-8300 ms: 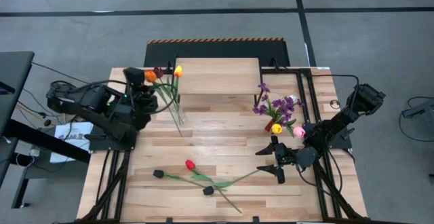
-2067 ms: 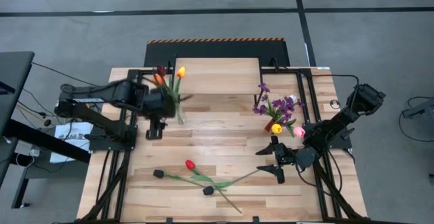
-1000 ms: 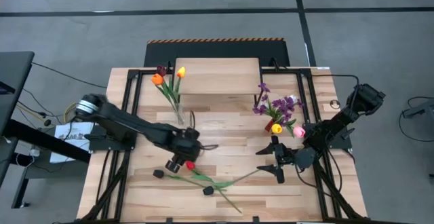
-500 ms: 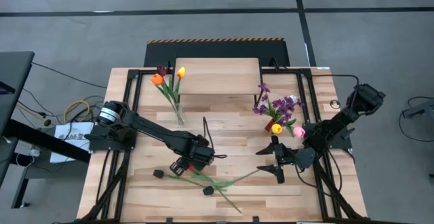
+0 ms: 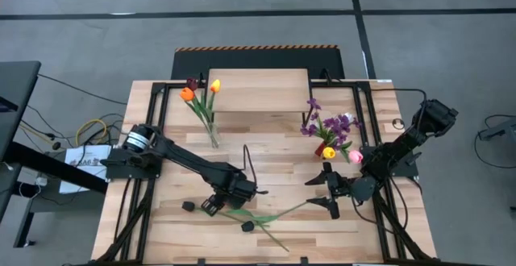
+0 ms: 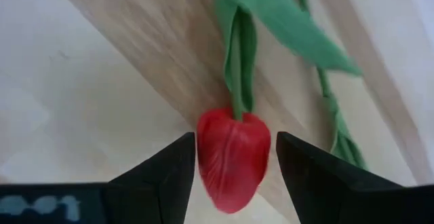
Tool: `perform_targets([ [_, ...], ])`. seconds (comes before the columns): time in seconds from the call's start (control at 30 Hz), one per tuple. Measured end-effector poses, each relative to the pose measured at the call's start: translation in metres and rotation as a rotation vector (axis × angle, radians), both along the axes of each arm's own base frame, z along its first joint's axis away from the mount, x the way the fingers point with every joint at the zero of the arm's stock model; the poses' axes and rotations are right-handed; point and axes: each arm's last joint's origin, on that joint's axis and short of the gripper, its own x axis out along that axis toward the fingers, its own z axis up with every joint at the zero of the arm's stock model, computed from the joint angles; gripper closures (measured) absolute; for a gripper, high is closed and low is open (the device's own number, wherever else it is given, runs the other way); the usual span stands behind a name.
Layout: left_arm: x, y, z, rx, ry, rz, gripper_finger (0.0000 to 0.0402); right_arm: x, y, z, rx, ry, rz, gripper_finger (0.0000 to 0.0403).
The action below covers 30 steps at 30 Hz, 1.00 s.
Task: Pick and place flowers into a vace then onto a shelf
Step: Put the red flower into the transparent vase
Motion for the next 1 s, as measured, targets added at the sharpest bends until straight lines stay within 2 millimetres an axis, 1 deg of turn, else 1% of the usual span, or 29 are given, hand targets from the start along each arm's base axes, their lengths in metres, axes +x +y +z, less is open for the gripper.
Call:
perform_targets([
  [0.17,0.001,-0.001,-0.008,-0.022,0.029,0.002,0.0205,0.000,0.000,-0.001,0.007,0.009,-0.005,0.0117],
  [0.3,0.003,0.000,-0.009,-0.030,0.020,0.006,0.0207,0.000,0.000,-0.001,0.010,0.007,-0.006,0.0117],
  [0.43,0.004,0.000,-0.009,-0.025,0.015,0.006,0.0223,0.000,0.000,-0.001,0.009,0.007,-0.006,0.0117],
  [0.57,0.003,0.000,-0.009,-0.020,0.016,-0.002,0.0257,0.000,0.000,-0.001,0.009,0.006,-0.008,0.0117],
  [0.73,0.003,0.001,-0.006,-0.007,0.031,-0.001,0.0318,0.000,0.000,-0.001,0.009,0.006,-0.008,0.0117],
  [0.9,0.003,0.002,0.014,0.068,0.097,-0.002,0.0384,0.000,0.000,-0.001,0.011,0.007,-0.009,0.0117],
  [1.0,0.003,0.003,0.030,0.132,0.127,-0.007,0.0394,0.000,0.000,-0.001,0.020,0.007,-0.011,0.0117],
])
